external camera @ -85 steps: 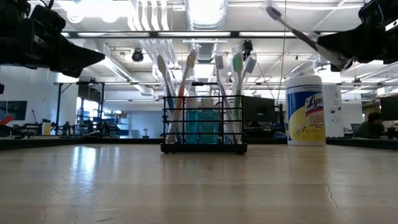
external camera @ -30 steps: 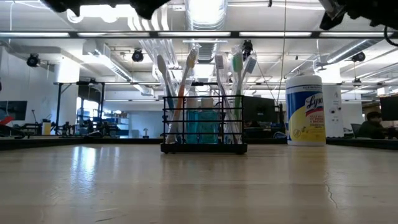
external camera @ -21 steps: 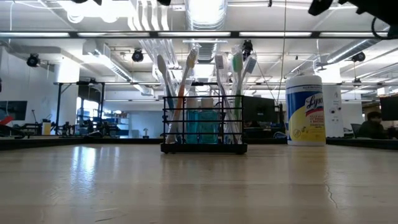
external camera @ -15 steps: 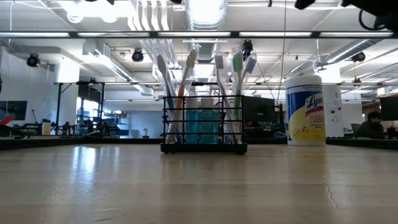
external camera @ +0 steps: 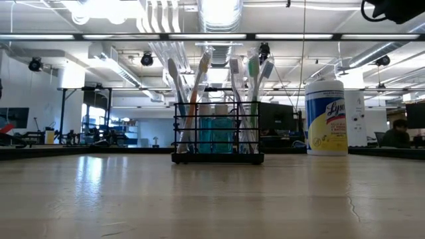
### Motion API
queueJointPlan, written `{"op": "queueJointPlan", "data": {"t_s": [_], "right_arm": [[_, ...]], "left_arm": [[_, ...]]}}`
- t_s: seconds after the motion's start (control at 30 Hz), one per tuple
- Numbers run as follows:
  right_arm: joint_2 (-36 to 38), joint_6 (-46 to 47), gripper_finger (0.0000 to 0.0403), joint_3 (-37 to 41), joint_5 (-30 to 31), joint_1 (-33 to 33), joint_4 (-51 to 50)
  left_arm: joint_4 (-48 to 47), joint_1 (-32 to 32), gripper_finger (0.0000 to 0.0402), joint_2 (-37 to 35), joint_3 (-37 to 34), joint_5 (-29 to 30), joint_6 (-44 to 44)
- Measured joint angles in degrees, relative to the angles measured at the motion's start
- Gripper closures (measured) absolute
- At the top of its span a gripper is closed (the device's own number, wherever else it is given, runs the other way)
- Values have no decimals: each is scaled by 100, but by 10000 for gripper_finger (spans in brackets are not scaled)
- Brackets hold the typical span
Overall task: Pick & Place toothbrushing station
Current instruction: Put the violet toothbrush into the black mesh organizer
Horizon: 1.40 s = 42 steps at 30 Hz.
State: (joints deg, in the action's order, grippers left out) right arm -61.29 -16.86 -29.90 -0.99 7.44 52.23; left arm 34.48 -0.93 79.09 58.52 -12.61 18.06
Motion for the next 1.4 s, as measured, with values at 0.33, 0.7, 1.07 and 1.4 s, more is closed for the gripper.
{"op": "queueJointPlan", "data": {"t_s": [0.33,0.7,1.07,1.4], "right_arm": [[-496,-75,394,-295,102,-96,113],[-750,8,394,-458,111,-283,134],[-757,22,394,-457,100,-323,141],[-757,15,394,-453,99,-350,126]], "left_arm": [[222,-2,229,72,-9,26,-7],[295,-2,229,81,39,73,-124],[369,-2,256,92,39,349,-238],[454,0,362,94,39,485,-164]]}}
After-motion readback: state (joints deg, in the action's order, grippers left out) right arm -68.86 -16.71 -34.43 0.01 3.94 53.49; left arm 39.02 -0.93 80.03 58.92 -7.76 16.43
